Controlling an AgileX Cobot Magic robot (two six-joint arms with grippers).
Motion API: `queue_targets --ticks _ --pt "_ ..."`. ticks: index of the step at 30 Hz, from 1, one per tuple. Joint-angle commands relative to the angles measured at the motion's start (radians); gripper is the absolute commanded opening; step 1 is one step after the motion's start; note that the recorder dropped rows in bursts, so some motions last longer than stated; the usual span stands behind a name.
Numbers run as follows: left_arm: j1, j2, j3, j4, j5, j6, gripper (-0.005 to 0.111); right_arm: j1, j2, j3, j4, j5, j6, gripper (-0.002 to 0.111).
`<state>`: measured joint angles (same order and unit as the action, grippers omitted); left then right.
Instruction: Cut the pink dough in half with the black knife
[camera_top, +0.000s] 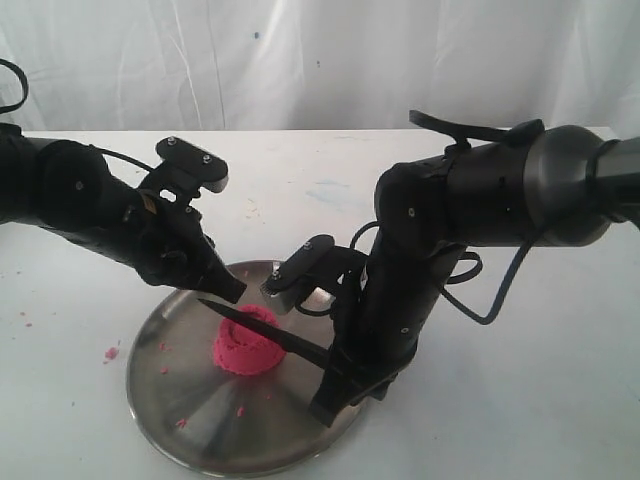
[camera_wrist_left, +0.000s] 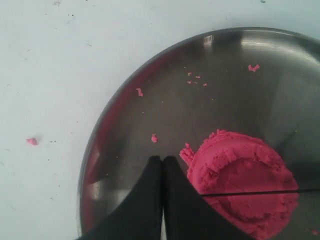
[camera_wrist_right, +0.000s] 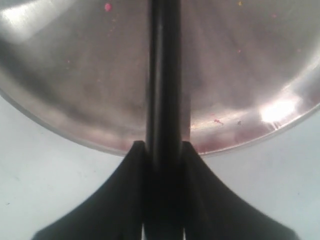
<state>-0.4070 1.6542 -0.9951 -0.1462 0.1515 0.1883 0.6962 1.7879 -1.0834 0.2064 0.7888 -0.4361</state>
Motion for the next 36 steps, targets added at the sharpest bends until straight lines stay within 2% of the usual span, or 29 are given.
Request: queue_targets --ticks 1,11,19,25,36 --pt "-0.005 0.0 0.007 -0.04 0.022 -0.01 0.0 0.001 -0.003 -0.003 0.003 -0.005 -0.012 0.0" --pt "-0.074 0.032 0.007 -0.054 0.036 0.039 0.0 0.001 -0.003 -0.003 0.003 -0.005 -0.008 0.0" --pt "-0.074 0.032 0.007 -0.05 0.036 0.054 0.0 0.001 -0.003 -0.003 0.005 -0.005 -0.009 0.0" --pt "-0.072 0.052 0.007 0.036 0.018 0.054 0.0 0.001 0.008 -0.003 0.005 -0.005 -0.009 0.0" --pt "-0.072 0.084 0.007 0.036 0.016 0.052 0.0 0.001 0.035 -0.003 0.005 -0.007 0.005 0.0"
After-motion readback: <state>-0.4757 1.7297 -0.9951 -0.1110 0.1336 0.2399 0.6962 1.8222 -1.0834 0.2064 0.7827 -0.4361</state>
